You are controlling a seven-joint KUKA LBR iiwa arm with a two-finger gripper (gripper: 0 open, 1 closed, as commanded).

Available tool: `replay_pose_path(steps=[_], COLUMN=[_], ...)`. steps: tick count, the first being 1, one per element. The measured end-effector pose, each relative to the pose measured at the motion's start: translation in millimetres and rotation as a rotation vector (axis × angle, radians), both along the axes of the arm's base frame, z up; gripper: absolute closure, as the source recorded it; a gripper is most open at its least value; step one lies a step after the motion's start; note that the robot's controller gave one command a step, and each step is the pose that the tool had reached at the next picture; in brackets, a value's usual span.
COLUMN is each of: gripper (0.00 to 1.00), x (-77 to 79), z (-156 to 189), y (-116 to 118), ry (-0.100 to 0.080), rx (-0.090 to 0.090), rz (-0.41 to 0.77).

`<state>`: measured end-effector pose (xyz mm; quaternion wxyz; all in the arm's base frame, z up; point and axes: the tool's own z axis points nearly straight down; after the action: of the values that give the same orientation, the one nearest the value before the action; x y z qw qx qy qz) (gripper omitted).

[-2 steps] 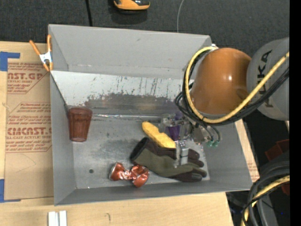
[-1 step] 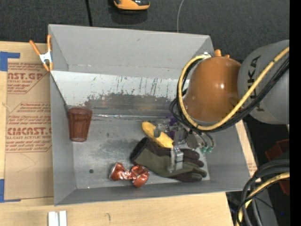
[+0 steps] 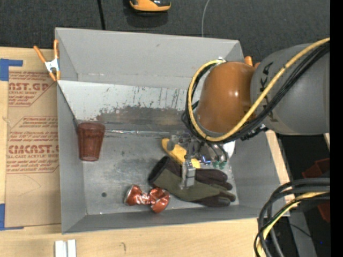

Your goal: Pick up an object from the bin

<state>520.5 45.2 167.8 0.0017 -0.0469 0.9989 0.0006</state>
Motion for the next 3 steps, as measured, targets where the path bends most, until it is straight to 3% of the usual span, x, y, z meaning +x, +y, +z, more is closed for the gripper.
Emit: replay_pose_path(steps=[1,2,3], gripper=[0.00,1.00,1.00], x=[-3.5,-1.8,-1.8], z=[-42,-75,-75], y=[-17,-24,-24], ry=[-0.001,0.004,0.004], rx=[-0.001,0.000,0.000], rz=[0.126,0.097,0.097])
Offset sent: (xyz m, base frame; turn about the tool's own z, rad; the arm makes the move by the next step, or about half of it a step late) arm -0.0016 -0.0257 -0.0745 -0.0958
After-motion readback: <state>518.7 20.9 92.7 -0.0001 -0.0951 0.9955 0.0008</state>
